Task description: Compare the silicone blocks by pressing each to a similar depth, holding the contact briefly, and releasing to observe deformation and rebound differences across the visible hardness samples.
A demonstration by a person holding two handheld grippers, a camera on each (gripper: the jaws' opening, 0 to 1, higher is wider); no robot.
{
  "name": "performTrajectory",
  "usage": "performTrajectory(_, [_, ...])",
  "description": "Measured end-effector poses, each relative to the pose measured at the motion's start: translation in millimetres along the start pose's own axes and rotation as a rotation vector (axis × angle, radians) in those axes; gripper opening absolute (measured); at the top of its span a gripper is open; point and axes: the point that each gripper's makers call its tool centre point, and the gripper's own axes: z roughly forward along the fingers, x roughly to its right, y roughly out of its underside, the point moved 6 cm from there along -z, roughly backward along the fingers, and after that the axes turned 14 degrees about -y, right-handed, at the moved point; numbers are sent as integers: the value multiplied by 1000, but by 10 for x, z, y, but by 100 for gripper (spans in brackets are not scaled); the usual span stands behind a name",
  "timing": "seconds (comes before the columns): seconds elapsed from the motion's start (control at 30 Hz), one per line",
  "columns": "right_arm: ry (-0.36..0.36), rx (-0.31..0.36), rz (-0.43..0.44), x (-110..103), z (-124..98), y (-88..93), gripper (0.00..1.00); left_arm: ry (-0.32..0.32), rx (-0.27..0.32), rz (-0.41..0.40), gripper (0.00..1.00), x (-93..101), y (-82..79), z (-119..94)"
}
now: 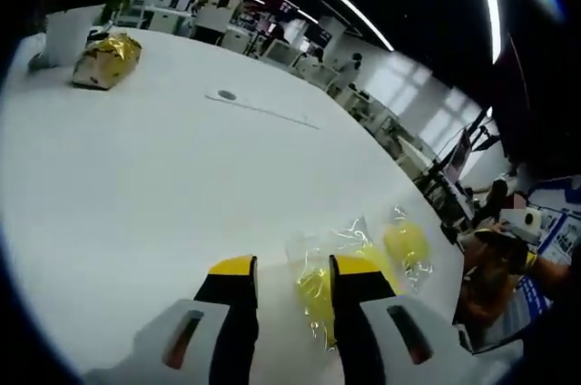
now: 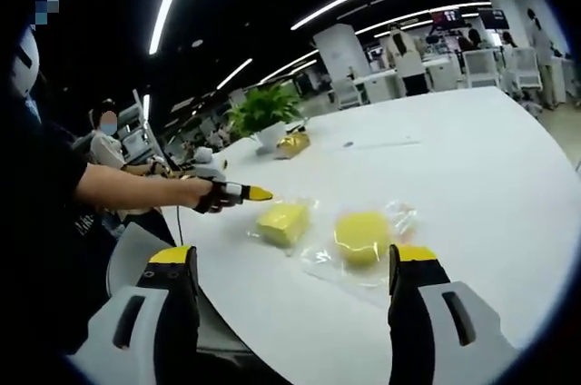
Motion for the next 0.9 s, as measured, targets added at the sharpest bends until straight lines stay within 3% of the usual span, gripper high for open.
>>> performTrajectory(0.13, [22,-13,-31,36,-4,-22,82,16,-12,21,40,4,37,-120])
performTrajectory(0.27, [26,-23,-34,51,-11,-20,82,21,22,26,53,21,27,-276])
performTrajectory(0.37, [25,-32,-39,52,-18,-12,82,11,45,177,64,54,59,-406])
performTrajectory(0.43, [17,-45,-41,41,-21,-1,82,47,38,231,71,129,116,-493])
performTrajectory(0.57, [23,-102,-72,54,-27,47,80,125,95,237,84,277,143,-674])
performTrajectory(0.8, [40,-146,-119,82,-22,78,83,210,95,432,98,515,255,-1008])
performTrajectory(0.9, [26,-148,-158,50,1,65,89,219,147,463,99,554,226,-1138])
